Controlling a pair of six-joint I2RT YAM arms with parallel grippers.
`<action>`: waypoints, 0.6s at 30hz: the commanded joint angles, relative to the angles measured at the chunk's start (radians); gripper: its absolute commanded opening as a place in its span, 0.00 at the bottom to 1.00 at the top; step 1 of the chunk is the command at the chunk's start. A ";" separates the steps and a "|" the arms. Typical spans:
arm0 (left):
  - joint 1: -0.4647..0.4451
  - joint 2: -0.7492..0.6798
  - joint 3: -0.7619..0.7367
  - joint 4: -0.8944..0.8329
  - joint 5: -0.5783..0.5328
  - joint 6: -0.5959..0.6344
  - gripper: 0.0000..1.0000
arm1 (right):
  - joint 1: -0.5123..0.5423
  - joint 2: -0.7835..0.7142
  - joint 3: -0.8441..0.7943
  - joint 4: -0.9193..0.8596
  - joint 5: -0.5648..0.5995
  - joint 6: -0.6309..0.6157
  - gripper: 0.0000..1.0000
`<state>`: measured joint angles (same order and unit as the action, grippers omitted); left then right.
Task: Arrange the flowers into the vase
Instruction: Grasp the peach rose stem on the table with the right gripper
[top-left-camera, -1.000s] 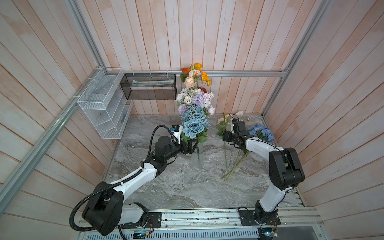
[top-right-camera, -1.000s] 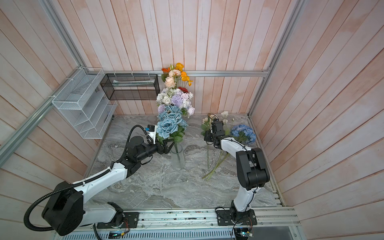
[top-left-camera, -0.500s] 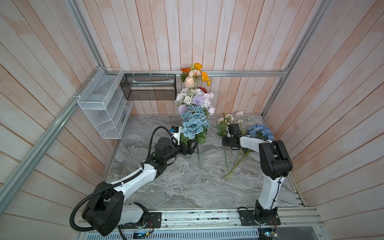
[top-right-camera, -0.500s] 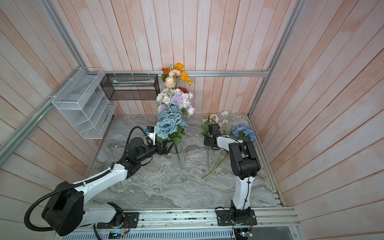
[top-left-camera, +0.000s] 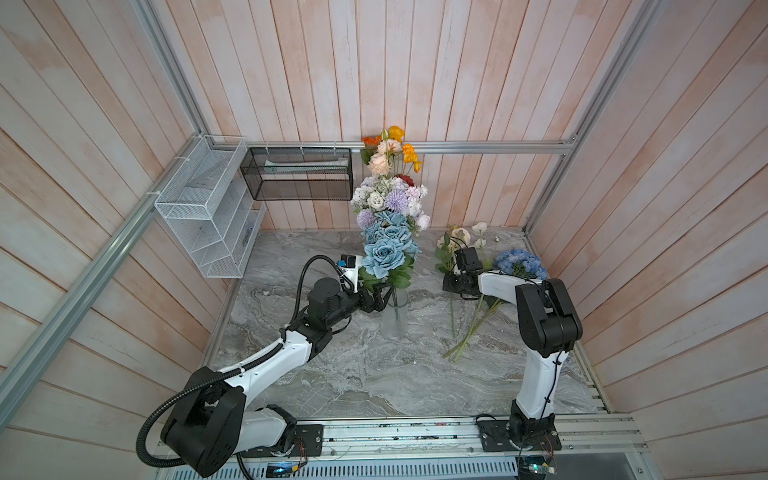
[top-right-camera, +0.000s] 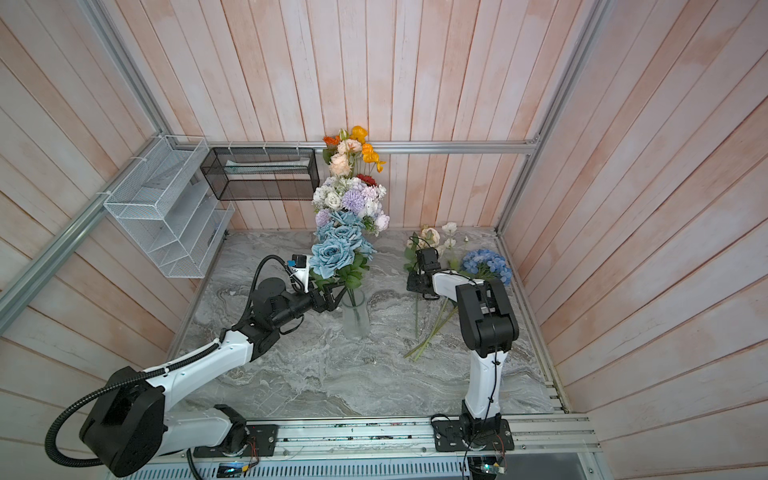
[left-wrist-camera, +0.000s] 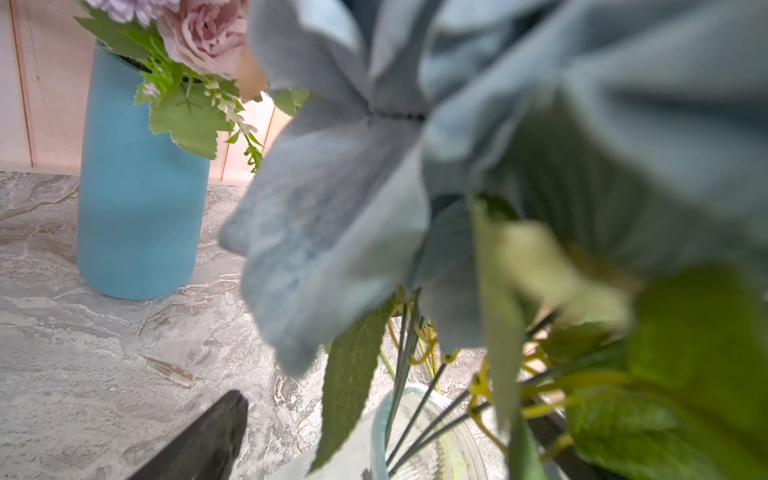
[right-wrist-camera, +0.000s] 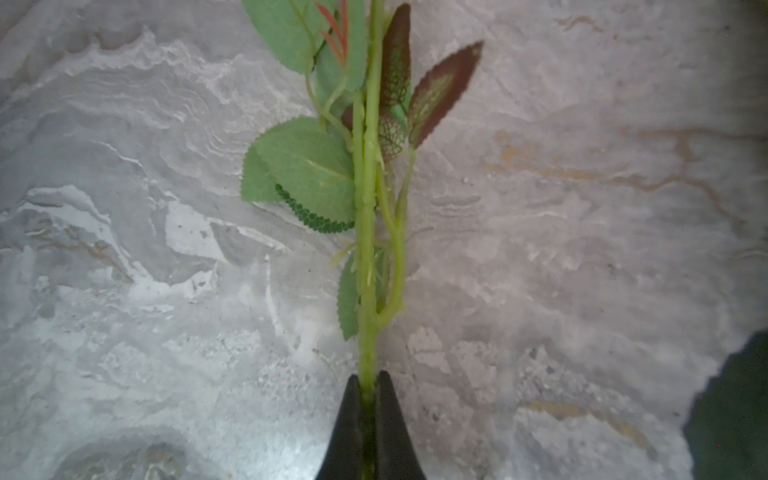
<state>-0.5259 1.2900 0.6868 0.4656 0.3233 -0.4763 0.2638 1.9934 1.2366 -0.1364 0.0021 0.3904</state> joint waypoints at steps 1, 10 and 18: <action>0.004 -0.018 -0.012 0.033 -0.019 -0.007 1.00 | -0.001 -0.018 -0.021 0.017 0.002 -0.010 0.00; 0.004 -0.022 -0.013 0.039 -0.031 -0.010 1.00 | -0.010 -0.158 -0.070 0.083 -0.019 -0.031 0.00; 0.004 -0.020 -0.014 0.057 -0.041 -0.016 1.00 | -0.030 -0.384 -0.103 0.133 -0.089 -0.036 0.00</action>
<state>-0.5259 1.2861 0.6842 0.4885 0.3012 -0.4835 0.2409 1.6764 1.1488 -0.0536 -0.0460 0.3664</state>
